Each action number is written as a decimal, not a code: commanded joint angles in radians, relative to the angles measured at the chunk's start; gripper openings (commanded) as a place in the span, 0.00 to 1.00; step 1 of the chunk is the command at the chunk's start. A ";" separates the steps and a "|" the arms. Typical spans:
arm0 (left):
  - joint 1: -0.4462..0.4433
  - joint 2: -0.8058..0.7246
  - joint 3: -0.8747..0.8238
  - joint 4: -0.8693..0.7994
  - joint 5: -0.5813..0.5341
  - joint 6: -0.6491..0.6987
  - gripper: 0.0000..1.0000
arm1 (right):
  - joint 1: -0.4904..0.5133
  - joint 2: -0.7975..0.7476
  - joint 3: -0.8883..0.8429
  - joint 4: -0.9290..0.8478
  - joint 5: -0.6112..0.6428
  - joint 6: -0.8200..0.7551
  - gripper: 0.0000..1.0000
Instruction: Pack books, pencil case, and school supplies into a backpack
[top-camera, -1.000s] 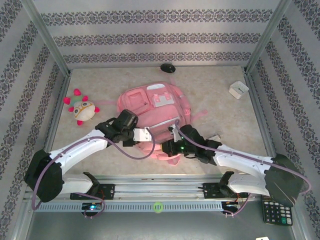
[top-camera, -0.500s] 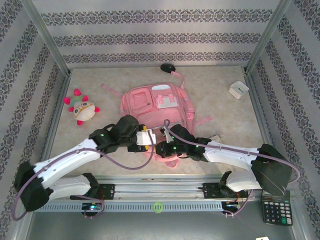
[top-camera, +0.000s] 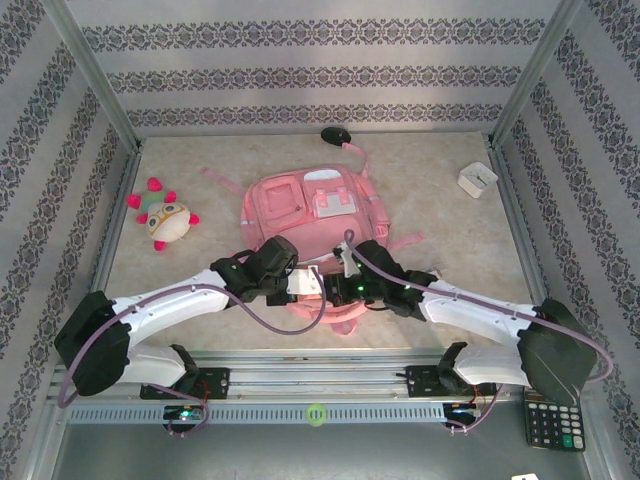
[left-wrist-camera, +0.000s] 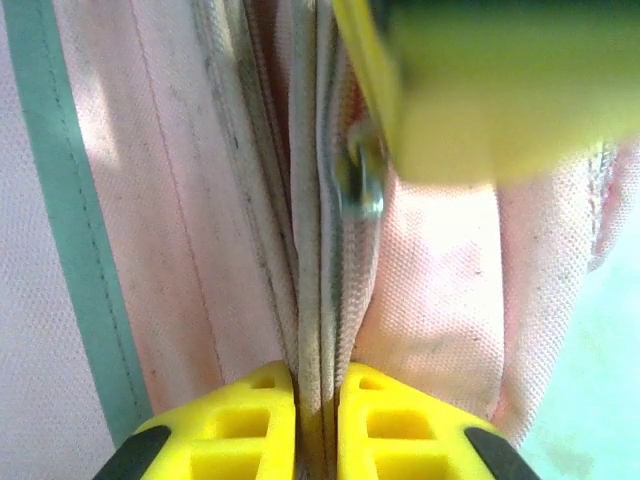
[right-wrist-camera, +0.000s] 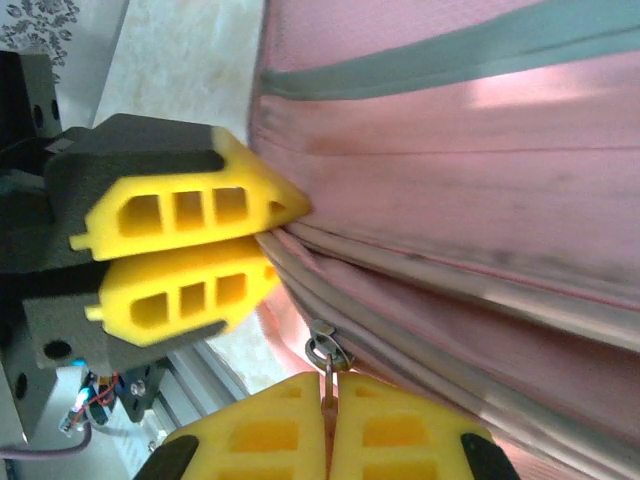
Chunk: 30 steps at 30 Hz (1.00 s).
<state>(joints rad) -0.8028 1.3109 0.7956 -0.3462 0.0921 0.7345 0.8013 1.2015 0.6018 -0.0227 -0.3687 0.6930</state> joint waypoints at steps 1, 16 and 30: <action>0.032 -0.048 -0.046 -0.075 -0.075 0.037 0.11 | -0.115 -0.081 -0.035 -0.133 -0.084 -0.096 0.00; 0.005 -0.136 0.062 -0.020 -0.019 -0.230 0.66 | -0.193 -0.133 -0.042 -0.168 -0.162 -0.151 0.00; -0.144 0.183 0.131 0.201 -0.139 -0.164 0.48 | -0.218 -0.149 -0.055 -0.163 -0.171 -0.156 0.00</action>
<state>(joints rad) -0.9413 1.4933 0.9150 -0.1925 -0.0063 0.5503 0.5907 1.0698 0.5552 -0.2058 -0.5213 0.5320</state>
